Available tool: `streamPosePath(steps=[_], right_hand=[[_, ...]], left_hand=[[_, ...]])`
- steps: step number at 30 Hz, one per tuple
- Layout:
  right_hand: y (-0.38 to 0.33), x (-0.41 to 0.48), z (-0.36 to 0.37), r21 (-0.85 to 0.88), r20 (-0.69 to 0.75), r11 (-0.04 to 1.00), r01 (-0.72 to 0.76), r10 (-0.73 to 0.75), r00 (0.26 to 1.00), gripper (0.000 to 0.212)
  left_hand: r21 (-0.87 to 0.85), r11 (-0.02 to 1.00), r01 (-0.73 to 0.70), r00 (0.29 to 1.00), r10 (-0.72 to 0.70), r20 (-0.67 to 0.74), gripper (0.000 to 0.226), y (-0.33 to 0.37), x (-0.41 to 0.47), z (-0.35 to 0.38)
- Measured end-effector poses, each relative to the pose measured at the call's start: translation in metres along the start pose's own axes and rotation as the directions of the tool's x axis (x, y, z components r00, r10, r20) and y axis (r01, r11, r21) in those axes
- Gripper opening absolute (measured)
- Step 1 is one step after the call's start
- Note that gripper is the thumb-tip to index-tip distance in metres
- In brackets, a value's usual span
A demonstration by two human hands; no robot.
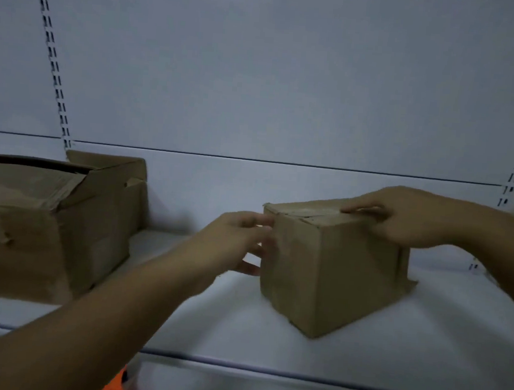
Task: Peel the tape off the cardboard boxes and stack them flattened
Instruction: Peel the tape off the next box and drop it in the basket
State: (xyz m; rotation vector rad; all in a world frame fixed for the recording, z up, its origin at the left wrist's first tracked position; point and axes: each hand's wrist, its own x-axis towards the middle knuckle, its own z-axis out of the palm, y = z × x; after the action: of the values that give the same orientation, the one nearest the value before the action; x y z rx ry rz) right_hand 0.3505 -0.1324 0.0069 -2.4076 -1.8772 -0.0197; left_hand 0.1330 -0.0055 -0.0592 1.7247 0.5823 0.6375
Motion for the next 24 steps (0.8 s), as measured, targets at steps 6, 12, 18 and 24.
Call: streamPosePath(steps=[6, 12, 18, 24], right_hand=[[-0.018, 0.029, 0.025, 0.183, -0.18, 0.98, -0.083, 0.117, 0.977, 0.048], [-0.008, 0.038, 0.046, 0.25, -0.199, 0.966, -0.058, 0.11, 0.974, 0.047], [-0.01, 0.041, 0.049, 0.133, -0.232, 0.985, -0.107, 0.136, 0.963, 0.046], [-0.01, 0.041, 0.05, 0.146, -0.256, 0.985, -0.089, 0.125, 0.959, 0.041]], left_hand=[[-0.089, 0.995, -0.042, 0.999, 0.041, -0.019, 0.023, -0.031, 0.006, 0.013], [-0.219, 0.972, -0.091, 0.989, 0.062, -0.133, 0.014, -0.042, 0.013, 0.025], [-0.132, 0.991, -0.027, 0.995, 0.014, -0.097, 0.006, -0.03, 0.02, 0.032], [0.143, 0.989, -0.038, 0.997, 0.047, -0.06, 0.018, -0.013, 0.015, 0.026]])
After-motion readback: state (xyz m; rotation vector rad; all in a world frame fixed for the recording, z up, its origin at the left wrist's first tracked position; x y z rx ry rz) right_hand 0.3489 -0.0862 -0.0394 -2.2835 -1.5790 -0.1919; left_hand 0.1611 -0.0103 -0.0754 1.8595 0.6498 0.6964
